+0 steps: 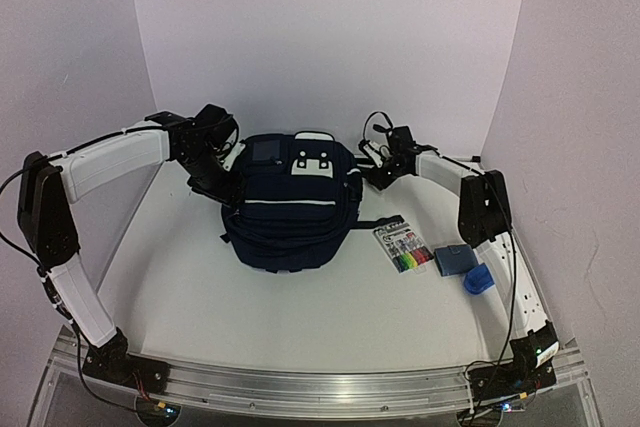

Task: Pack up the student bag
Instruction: Move the stationery to the center of the board.

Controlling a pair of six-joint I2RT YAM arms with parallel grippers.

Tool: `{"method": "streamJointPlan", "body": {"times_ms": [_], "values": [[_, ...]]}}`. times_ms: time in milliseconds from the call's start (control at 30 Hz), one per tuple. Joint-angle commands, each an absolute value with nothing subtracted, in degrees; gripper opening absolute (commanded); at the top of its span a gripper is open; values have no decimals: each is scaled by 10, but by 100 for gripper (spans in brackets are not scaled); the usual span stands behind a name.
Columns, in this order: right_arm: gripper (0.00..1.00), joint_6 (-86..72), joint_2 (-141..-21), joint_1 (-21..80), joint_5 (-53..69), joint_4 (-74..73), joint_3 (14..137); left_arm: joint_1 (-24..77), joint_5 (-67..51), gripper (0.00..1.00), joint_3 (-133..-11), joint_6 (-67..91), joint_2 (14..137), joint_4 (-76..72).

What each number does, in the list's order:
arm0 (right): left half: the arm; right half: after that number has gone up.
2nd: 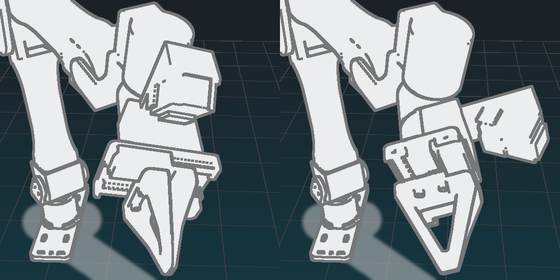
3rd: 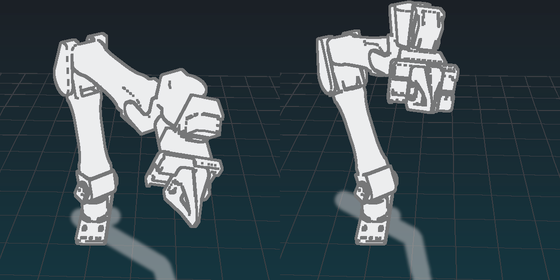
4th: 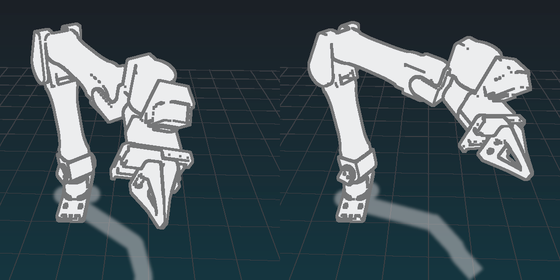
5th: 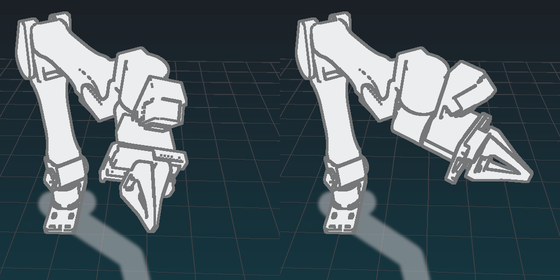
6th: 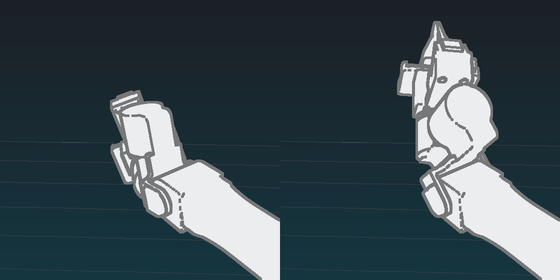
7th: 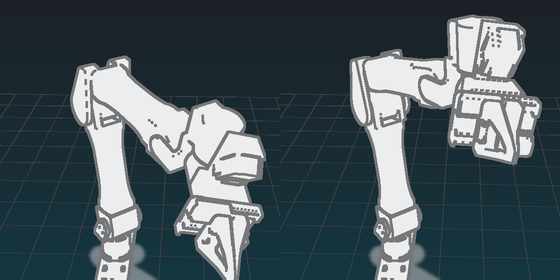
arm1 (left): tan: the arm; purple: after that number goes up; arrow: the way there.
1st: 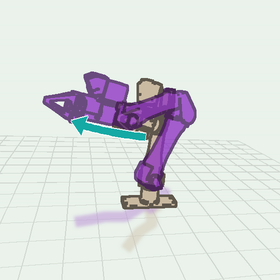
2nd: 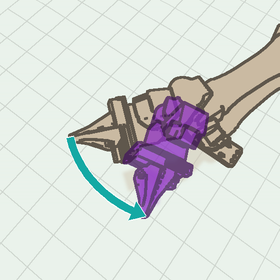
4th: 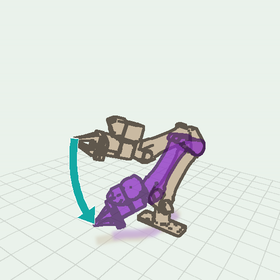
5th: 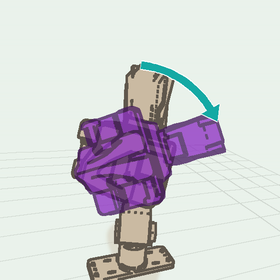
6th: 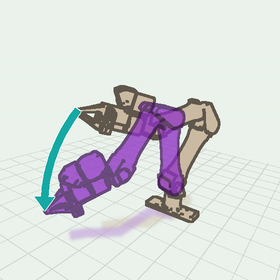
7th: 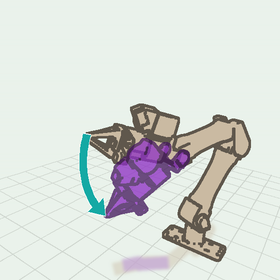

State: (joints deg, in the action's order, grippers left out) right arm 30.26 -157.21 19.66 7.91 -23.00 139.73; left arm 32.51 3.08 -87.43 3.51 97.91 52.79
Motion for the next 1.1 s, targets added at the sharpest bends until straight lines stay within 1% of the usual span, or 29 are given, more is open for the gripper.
{"method": "streamJointPlan", "body": {"times_ms": [0,267,400,500,733,767,833,933,1067], "values": [[48,319,-1551,200,71,-202,1364,332,41,67,-907,36,982,540],[27,351,-1455,190,67,-196,1217,333,42,67,-909,22,991,530],[20,361,-1395,182,79,-196,1129,334,33,66,-908,19,995,520],[18,370,-1347,177,89,-196,1062,334,31,66,-908,16,997,516],[17,378,-1236,173,101,-196,897,336,22,66,-902,11,998,507],[17,379,-1224,172,102,-197,871,336,20,66,-901,11,998,507],[24,380,-1201,172,101,-197,839,337,18,66,-899,11,997,506],[38,377,-1171,170,93,-198,808,338,9,66,-896,11,995,502],[57,373,-1143,169,94,-221,812,339,2,67,-897,9,994,498]]}}
